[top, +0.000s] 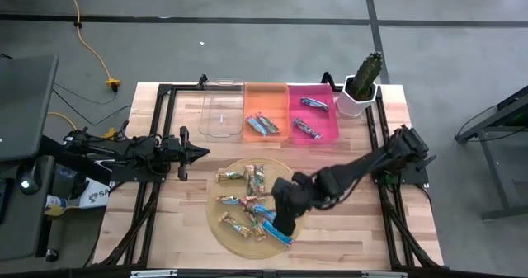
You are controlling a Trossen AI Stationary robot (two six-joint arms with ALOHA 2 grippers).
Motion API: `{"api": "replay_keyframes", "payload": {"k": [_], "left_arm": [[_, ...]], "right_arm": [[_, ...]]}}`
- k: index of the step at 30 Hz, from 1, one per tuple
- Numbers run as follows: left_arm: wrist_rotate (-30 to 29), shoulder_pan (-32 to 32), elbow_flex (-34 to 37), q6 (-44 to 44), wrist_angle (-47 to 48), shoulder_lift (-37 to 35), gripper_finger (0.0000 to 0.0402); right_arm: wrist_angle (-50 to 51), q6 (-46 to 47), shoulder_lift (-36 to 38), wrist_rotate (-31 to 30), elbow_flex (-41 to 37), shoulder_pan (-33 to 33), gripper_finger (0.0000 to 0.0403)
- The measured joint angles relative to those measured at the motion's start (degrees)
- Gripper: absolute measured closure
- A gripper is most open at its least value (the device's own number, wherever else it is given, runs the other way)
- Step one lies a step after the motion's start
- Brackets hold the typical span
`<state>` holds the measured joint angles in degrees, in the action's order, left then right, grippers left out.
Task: Pick and place Granola Bars by type
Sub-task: Put the red granola bar into the orange bin
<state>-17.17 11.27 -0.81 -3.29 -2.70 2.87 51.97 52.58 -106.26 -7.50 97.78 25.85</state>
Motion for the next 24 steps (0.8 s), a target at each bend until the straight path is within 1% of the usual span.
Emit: {"api": "replay_keyframes", "payload": {"k": [6, 13, 20, 24], "left_arm": [[0.04, 0.0, 0.01, 0.0, 0.02, 0.0, 0.0401], [0.06, 0.0, -0.01, 0.0, 0.0, 0.0, 0.0401], [0.07, 0.0, 0.01, 0.0, 0.0, 0.0, 0.0401], [0.07, 0.0, 0.01, 0.0, 0.0, 0.0, 0.0401]], "right_arm": [[0.46, 3.46, -4.17, 1.48, -0.04, 2.94, 0.0209], [0.47, 11.98, -8.83, 4.45, -0.04, 4.81, 0.0176], [-1.37, 17.79, -12.58, 5.86, -0.07, 5.35, 0.0173], [-5.3, 18.1, -14.38, 7.18, -0.07, 5.35, 0.0173]]}}
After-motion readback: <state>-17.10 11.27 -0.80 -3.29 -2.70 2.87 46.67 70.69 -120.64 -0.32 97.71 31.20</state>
